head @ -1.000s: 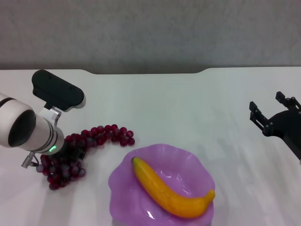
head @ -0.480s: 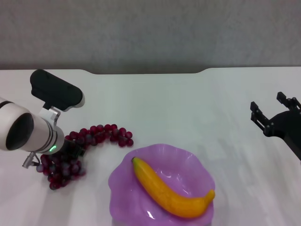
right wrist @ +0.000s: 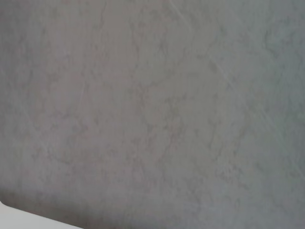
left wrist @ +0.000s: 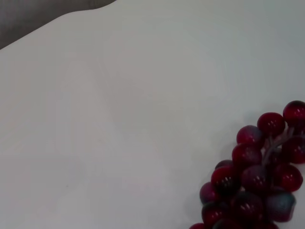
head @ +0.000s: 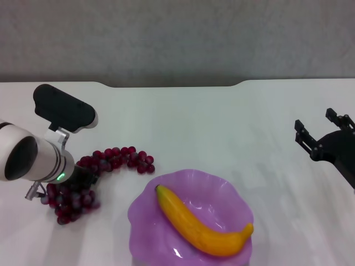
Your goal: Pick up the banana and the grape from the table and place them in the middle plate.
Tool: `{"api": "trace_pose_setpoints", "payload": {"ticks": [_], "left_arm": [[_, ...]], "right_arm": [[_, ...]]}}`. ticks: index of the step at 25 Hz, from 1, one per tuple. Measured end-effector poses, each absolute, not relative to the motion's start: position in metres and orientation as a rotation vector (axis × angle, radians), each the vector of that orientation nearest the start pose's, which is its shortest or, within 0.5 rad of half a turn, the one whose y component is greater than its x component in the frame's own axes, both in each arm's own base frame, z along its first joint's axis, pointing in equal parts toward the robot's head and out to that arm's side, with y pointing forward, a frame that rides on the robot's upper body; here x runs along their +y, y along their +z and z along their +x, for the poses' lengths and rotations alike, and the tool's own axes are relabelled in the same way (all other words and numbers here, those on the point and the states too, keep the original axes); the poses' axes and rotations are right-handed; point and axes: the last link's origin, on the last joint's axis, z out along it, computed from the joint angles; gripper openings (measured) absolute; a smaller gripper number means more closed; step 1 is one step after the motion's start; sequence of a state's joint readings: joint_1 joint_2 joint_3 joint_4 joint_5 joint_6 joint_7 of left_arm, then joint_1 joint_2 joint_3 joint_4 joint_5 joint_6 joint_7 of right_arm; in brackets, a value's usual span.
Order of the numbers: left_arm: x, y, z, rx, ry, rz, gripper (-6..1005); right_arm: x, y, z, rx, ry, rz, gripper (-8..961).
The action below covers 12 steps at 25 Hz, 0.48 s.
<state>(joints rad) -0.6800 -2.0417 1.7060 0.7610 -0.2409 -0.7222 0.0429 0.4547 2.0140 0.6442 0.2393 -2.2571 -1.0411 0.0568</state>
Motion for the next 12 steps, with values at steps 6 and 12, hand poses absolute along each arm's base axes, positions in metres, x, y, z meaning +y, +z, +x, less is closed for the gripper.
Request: {"api": "trace_pose_setpoints", "payload": {"ticks": [6,12], "left_arm": [[0.4109,-0.0475,-0.2731,-0.951,0.457,-2.034,529],[0.4076,-0.0479,-0.2723,-0.968,0.414,-2.038,513]], "right_arm": [[0.3392,-0.0309,0.3220,0.437,0.556,-1.824,772],[0.3388,-0.0310,0.3228,0.439,0.552,-1.825,772]]}}
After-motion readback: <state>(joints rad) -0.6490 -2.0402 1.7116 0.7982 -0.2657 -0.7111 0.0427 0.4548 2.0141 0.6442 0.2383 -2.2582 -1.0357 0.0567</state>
